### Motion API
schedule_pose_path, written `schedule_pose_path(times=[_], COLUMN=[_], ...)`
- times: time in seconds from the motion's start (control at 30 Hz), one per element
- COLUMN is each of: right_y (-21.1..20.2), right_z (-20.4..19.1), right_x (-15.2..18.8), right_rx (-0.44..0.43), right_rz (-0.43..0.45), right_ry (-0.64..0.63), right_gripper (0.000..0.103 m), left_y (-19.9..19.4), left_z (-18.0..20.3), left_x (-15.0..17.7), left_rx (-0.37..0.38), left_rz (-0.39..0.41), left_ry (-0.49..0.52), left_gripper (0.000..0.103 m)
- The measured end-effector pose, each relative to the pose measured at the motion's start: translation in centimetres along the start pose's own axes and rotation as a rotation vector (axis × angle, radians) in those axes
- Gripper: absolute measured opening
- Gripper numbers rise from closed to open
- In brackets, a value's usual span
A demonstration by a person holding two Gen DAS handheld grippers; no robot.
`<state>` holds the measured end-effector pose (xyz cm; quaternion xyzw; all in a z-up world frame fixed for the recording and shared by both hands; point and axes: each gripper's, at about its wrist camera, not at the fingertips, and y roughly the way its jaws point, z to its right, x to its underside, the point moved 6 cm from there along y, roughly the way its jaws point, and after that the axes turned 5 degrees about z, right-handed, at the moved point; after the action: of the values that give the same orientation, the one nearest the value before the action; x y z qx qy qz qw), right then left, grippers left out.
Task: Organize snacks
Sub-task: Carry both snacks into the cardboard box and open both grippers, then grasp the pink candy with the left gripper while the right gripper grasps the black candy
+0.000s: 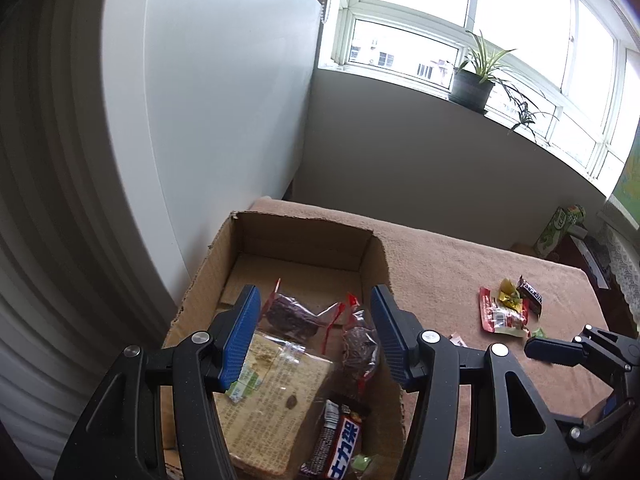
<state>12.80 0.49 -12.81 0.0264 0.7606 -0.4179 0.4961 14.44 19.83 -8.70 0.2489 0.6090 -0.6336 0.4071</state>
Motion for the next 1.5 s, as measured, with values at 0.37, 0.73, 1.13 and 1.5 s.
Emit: schedule_pose_path(times=[0.37, 0.73, 1.13, 1.5], right_y=[-4.7, -4.2, -1.1, -0.2], right_z=[9.6, 14.5, 18.0, 17.8], right_x=[5.0, 9.9, 10.8, 10.6], right_rx=[0.155, 0.195, 0.164, 0.162], right_rz=[-0.065, -0.197, -0.253, -0.252], right_ry=[0.055, 0.018, 0.068, 0.037], right_gripper=[0.071, 0.066, 0.046, 0.041], left_y=[-0.7, 3.3, 7.0, 9.1], left_z=[7.7, 13.7, 14.2, 15.7], left_x=[1.8, 7.2, 8.6, 9.0], left_rx=[0.136, 0.213, 0.184, 0.148], left_rz=[-0.035, -0.198, -0.285, -0.304], left_ry=[0.087, 0.131, 0.121, 0.184], left_gripper=[0.057, 0.057, 0.057, 0.048])
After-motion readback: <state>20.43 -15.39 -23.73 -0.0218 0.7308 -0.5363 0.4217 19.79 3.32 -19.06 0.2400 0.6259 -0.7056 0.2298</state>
